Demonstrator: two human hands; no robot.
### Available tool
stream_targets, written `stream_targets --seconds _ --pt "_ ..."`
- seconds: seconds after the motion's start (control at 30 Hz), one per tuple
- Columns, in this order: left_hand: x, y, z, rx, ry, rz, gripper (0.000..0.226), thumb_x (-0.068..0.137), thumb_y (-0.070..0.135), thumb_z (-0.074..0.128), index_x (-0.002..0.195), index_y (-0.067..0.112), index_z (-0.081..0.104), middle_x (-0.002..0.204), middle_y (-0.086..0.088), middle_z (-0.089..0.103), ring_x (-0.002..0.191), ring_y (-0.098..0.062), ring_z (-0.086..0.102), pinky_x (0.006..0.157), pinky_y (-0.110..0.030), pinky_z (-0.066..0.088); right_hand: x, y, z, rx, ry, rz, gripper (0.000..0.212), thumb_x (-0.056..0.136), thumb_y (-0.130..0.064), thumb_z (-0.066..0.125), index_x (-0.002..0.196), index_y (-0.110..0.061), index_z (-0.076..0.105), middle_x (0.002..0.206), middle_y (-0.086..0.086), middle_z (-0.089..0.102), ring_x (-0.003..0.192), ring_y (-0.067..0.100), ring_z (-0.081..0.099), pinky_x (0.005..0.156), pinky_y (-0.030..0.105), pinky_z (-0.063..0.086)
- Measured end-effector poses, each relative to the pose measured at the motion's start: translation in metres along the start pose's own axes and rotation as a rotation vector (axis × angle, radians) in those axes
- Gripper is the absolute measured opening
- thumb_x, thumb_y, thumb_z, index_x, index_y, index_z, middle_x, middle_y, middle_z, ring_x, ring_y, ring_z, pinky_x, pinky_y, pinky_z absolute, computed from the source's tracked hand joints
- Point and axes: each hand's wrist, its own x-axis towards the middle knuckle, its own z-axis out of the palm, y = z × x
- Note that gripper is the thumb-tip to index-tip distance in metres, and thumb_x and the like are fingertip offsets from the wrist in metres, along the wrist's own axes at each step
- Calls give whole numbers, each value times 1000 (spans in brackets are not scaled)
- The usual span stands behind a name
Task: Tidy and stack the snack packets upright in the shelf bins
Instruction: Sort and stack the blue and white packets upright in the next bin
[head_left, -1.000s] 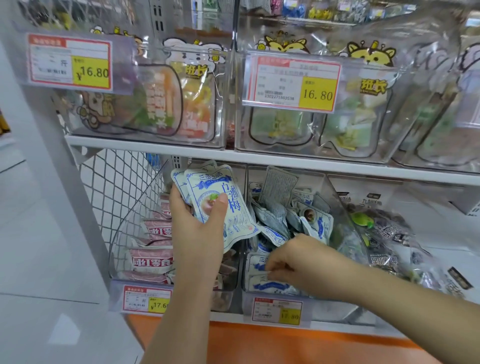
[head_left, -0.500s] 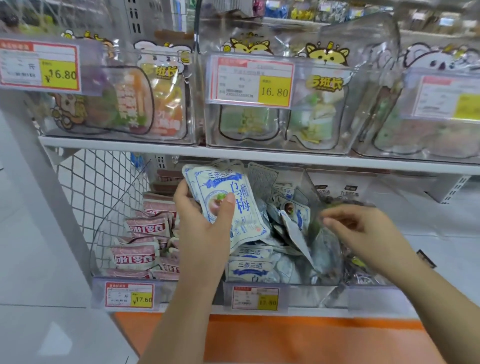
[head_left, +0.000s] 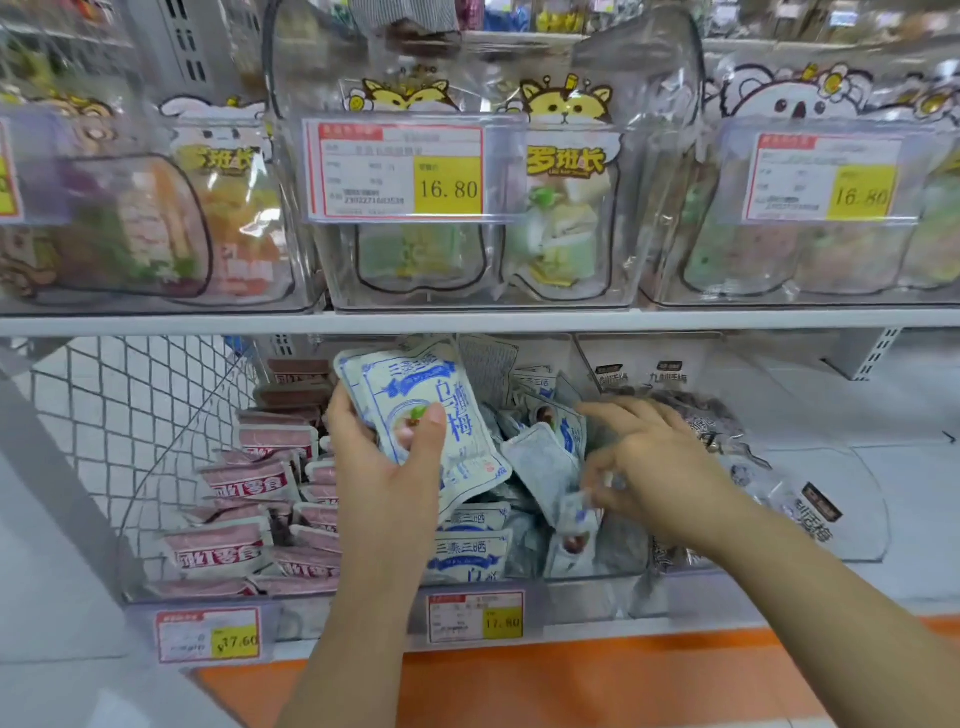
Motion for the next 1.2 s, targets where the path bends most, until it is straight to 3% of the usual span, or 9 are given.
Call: stream_targets --seconds 0.1,0.17,0.27,0.47,0.6,0.67,0.77,0.93,1.2 --pt "4 -3 -2 -41 33 -15 42 90 19 60 127 25 41 81 9 54 63 1 52 55 -13 47 12 1 -2 147 187 14 13 81 -45 65 85 -32 66 117 -16 61 119 12 43 95 27 21" --pt "4 -4 -3 -64 43 -24 39 90 18 60 125 24 43 74 12 52 61 0 51 54 -14 47 24 -5 -3 136 278 39 12 84 -41 64 84 -28 64 93 -10 67 98 14 55 86 27 27" --pt "4 -5 -5 -73 50 -27 38 90 16 59 125 19 43 73 9 49 57 1 48 50 -12 44 47 -10 1 141 368 100 11 86 -32 60 84 -22 64 85 -2 69 84 22 62 72 29 40" --pt "10 -5 -11 -61 82 -45 39 91 18 59 126 22 43 76 10 54 54 5 50 49 -10 44 79 -4 6 316 494 289 8 84 -21 62 79 -16 65 84 9 69 79 31 63 65 30 49" --pt "10 -4 -12 -42 85 -47 34 91 22 59 122 22 45 77 11 56 51 7 50 46 -6 42 81 -6 5 478 514 315 29 84 -11 58 60 -18 45 63 4 57 66 29 56 54 24 37" --pt "9 -4 -10 -38 63 -43 31 91 22 59 118 23 45 75 11 54 49 7 49 46 -7 41 70 -8 -1 576 523 281 35 87 -10 59 57 -16 41 51 -2 44 51 18 45 45 12 30" --pt "1 -2 -2 -15 -8 -42 30 90 24 60 114 32 44 84 11 58 58 9 53 52 -5 43 38 -5 -8 713 568 298 19 89 -18 59 73 -9 53 53 -1 49 44 6 41 42 13 31" --pt "-22 1 18 46 -182 -44 40 88 21 63 121 29 42 98 15 61 78 14 57 57 1 39 -33 -3 -11 939 777 409 24 90 -17 59 70 -18 46 53 -5 44 44 5 39 45 15 33" --pt "-48 -4 52 157 -404 -101 37 87 18 66 111 31 41 97 16 63 72 12 60 56 -7 46 -79 8 -2 1067 874 438 24 93 -20 54 73 -26 44 53 -9 49 49 14 44 44 25 36"
